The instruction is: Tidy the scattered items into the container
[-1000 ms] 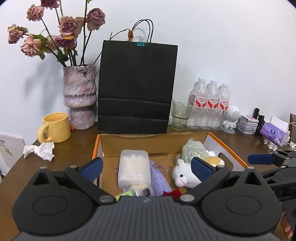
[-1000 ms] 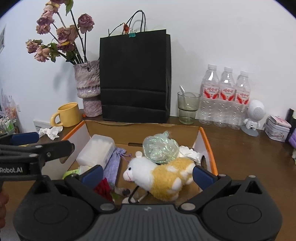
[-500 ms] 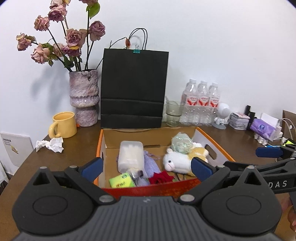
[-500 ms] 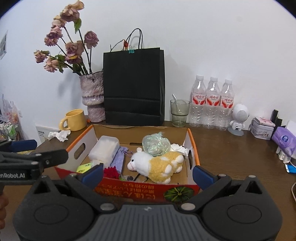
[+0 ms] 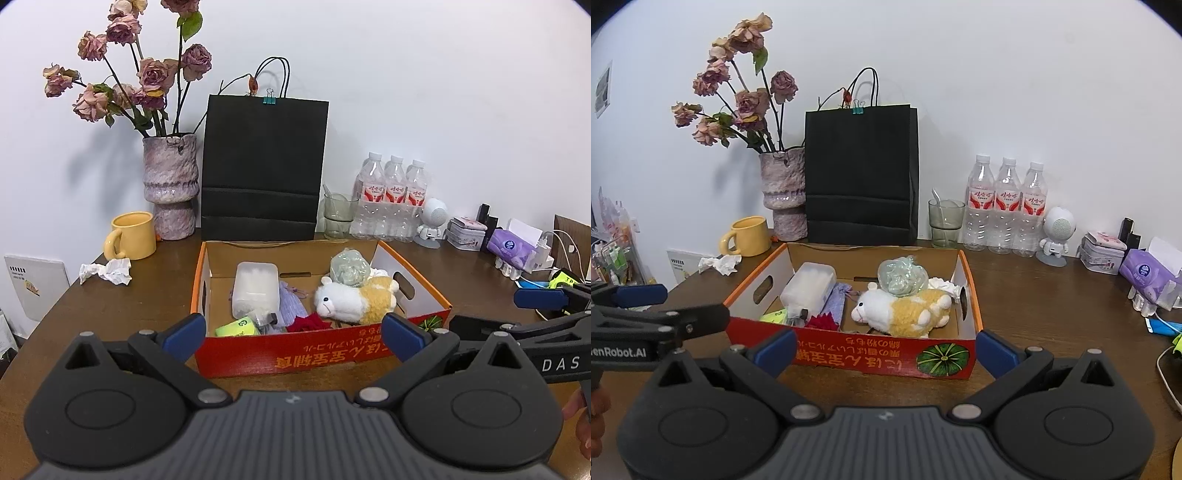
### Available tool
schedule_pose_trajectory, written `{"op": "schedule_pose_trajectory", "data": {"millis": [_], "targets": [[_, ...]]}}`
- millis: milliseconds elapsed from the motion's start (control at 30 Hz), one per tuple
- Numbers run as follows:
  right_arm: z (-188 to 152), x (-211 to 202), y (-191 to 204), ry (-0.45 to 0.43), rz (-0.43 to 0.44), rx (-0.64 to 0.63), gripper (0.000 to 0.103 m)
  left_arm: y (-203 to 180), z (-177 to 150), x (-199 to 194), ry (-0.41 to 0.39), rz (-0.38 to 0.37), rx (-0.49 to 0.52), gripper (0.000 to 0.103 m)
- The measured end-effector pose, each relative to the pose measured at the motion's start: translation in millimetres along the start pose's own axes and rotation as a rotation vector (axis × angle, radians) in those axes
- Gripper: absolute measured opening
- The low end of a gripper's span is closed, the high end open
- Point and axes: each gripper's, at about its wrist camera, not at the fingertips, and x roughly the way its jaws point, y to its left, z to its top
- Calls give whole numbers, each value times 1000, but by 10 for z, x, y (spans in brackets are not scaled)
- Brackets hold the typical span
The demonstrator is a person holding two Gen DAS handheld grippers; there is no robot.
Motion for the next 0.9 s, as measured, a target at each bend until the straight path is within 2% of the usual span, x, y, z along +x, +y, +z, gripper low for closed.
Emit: {"op": "schedule_pose_trajectory", "data": {"millis": [900], "targets": [[-61,-15,22,16,-8,-2,103,-1,-70,-20,10,-8,-1,103]]}}
